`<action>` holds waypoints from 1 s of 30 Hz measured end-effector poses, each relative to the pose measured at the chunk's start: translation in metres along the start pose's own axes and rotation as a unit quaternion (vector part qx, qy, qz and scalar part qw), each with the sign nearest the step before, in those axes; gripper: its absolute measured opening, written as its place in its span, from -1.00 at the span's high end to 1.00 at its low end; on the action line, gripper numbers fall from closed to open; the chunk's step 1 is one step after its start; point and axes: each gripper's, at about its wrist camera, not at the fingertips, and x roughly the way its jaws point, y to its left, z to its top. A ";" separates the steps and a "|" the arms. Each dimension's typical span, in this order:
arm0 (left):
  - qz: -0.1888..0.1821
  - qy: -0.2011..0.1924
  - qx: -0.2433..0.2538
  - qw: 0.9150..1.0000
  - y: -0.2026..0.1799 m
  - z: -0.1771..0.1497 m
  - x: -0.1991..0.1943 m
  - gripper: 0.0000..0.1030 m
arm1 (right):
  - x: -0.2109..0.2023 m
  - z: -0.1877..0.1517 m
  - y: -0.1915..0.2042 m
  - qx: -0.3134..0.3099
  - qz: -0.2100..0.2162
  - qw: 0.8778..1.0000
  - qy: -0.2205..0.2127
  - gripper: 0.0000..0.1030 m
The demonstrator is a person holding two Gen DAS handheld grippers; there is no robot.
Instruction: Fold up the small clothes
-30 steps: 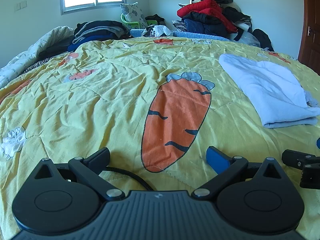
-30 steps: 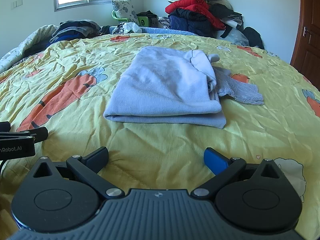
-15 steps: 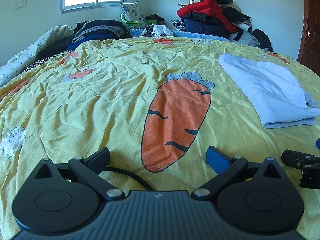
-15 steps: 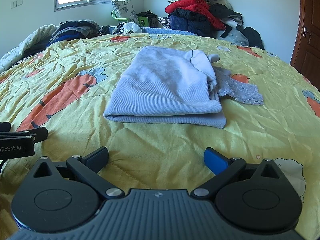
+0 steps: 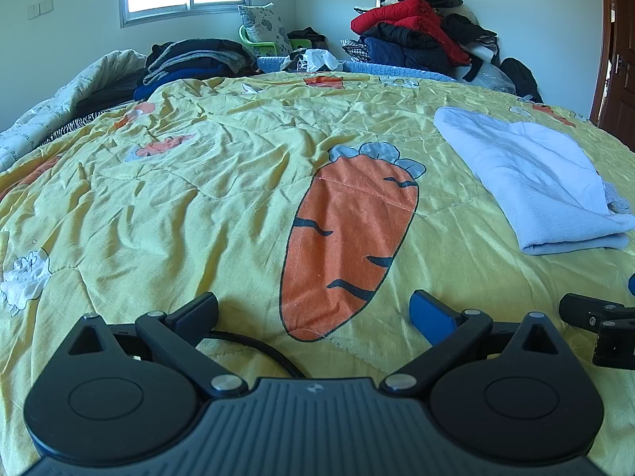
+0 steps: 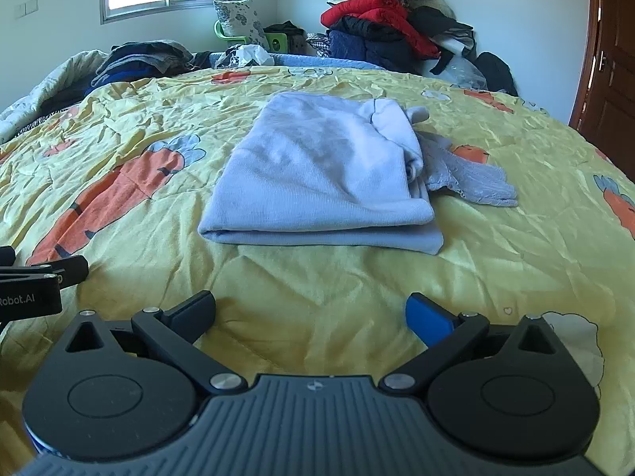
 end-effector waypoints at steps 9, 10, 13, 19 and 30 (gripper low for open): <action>-0.001 0.000 -0.001 1.000 0.000 0.001 0.000 -1.00 | 0.000 0.000 -0.001 0.001 0.001 1.000 -0.001 -1.00; -0.002 0.000 0.000 1.000 0.000 0.000 -0.001 -1.00 | 0.000 0.000 0.000 0.001 0.001 1.000 0.000 -1.00; -0.008 -0.003 0.002 1.000 0.001 -0.001 -0.002 -1.00 | 0.000 0.000 0.000 0.001 0.002 1.000 -0.001 -1.00; -0.028 0.006 0.011 1.000 0.004 0.000 -0.003 -1.00 | 0.000 0.000 0.000 0.000 0.006 1.000 -0.001 -1.00; -0.030 0.007 0.013 0.999 0.004 0.001 -0.003 -1.00 | 0.002 0.001 0.001 -0.003 0.010 1.000 -0.003 -1.00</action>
